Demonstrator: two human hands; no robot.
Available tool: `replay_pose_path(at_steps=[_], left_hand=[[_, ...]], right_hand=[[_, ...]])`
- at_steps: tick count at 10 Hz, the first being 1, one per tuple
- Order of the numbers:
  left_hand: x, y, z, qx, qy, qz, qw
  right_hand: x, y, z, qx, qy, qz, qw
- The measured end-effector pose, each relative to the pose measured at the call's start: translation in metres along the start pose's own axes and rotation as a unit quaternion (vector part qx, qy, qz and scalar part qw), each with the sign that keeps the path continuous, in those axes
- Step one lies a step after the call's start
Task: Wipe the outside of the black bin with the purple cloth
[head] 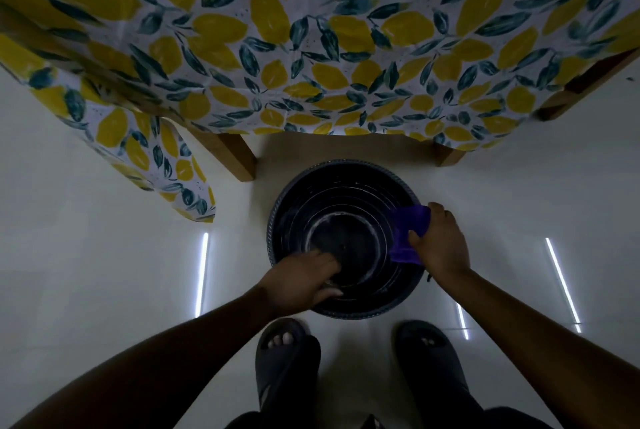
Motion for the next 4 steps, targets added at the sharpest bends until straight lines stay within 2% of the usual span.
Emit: replay_pose_path(at_steps=[1, 2, 3, 4], left_hand=[[-0.023, -0.005, -0.003, 0.035, -0.035, 0.073, 0.996], [-0.053, -0.003, -0.016, 0.008, -0.124, 0.101, 0.987], [-0.063, -0.001, -0.024, -0.02, -0.153, 0.092, 0.984], [-0.072, 0.004, -0.028, -0.047, -0.187, 0.06, 0.979]], right_hand=[[-0.004, 0.002, -0.001, 0.001, -0.007, -0.002, 1.0], [-0.008, 0.005, -0.001, -0.029, -0.017, -0.011, 0.999], [-0.011, 0.004, -0.002, -0.054, -0.018, -0.032, 0.998], [-0.029, -0.006, -0.004, -0.036, -0.069, -0.132, 0.988]])
Point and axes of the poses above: each hand's wrist, its own z-axis towards the middle knuckle, its own y-axis out of the palm, x = y × z, the point moved 10 cm from there along z, towards the middle knuckle, and after that the axes turned 8 degrees about z, right-handed, at the moved point
